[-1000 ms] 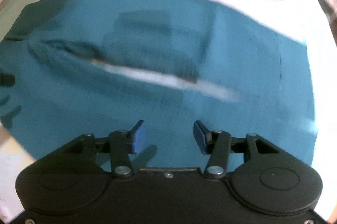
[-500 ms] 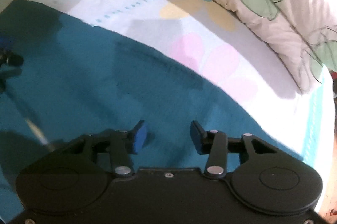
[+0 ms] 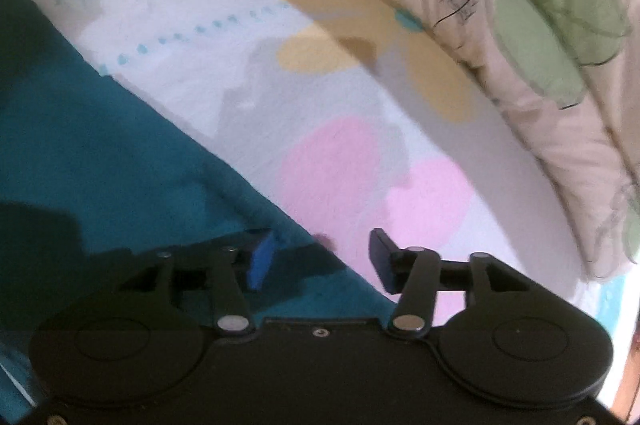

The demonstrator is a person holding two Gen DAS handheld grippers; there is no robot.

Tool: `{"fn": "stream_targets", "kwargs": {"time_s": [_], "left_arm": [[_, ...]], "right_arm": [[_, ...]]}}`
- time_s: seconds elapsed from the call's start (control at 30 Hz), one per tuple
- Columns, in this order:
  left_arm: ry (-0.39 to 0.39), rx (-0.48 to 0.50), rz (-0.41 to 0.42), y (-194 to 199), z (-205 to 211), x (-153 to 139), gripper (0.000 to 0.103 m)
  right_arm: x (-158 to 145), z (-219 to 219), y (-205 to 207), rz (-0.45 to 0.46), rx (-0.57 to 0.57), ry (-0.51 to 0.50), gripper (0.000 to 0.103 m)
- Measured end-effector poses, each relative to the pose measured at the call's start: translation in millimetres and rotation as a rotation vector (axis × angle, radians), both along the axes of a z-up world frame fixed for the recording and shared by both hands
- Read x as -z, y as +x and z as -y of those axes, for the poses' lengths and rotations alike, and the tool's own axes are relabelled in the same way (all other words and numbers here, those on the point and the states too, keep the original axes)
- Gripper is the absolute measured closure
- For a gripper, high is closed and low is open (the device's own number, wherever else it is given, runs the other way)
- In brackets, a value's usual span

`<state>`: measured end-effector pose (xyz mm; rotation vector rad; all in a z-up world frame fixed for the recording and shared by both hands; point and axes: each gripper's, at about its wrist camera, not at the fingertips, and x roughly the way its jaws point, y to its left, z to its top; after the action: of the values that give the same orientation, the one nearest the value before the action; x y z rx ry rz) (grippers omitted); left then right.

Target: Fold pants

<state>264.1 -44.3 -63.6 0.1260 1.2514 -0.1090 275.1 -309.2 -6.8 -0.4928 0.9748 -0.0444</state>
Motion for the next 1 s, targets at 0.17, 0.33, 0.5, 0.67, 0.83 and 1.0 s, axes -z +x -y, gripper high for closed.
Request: {"fn": "stream_targets", "kwargs": {"time_s": [0.17, 0.33, 0.5, 0.67, 0.83, 1.0], "left_arm": [[-0.017, 0.001, -0.001, -1, -4, -4, 0.05], [-0.02, 0.006, 0.016, -4, -4, -4, 0.05], [-0.074, -0.009, 0.006, -1, -13, -9, 0.055], [-0.192, -0.034, 0.021, 7, -15, -34, 0.057], [-0.3, -0.033, 0.074, 23, -4, -71, 0.057], [-0.382, -0.07, 0.049, 40, 4, -82, 0.057]], "right_arm": [[0, 16, 7, -0.044, -0.03, 0.076, 0.032], [4, 31, 5, -0.134, -0.064, 0.241, 0.029], [-3, 31, -11, -0.092, -0.093, 0.291, 0.095], [-15, 16, -42, -0.01, -0.136, 0.249, 0.095], [-23, 0, -83, 0.063, -0.155, 0.236, 0.095], [-26, -11, -102, 0.089, -0.158, 0.206, 0.095]]}}
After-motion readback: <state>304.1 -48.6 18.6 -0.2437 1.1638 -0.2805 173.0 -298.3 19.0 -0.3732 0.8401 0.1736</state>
